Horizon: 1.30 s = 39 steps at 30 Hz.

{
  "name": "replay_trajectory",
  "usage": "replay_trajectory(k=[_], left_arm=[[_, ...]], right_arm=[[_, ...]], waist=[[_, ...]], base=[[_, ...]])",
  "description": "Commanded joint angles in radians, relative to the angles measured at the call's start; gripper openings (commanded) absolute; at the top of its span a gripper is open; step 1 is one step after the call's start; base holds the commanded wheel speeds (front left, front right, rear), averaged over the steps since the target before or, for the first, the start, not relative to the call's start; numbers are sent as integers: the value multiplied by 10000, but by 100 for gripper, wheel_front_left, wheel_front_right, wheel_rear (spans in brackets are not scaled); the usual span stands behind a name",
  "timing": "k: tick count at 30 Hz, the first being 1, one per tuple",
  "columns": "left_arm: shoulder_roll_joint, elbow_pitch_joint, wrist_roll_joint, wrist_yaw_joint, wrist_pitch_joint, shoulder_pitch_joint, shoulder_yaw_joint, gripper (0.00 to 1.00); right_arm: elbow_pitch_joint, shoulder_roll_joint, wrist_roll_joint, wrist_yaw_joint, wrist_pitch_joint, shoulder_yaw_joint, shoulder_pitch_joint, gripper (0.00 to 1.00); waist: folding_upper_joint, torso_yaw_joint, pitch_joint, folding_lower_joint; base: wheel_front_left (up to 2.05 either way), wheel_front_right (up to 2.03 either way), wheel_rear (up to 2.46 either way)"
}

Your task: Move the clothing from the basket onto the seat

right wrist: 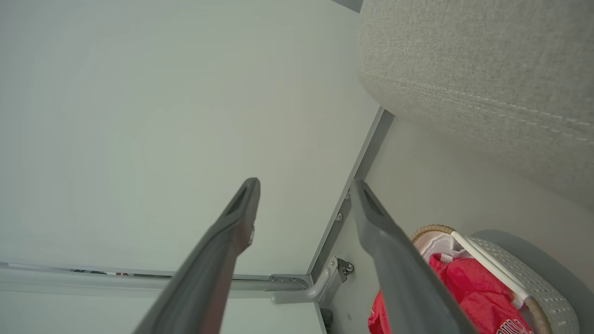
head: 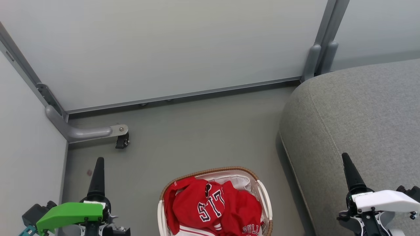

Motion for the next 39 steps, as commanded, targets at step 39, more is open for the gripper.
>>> replay_trajectory(k=[39], left_arm=[[122, -15, 6620, 7, -1354, 297, -487, 100]], right_arm=[[-448, -158, -7740, 2, -1364, 632, -62, 100]], waist=[[-1, 34, 37, 0]], base=[[0, 0, 0]])
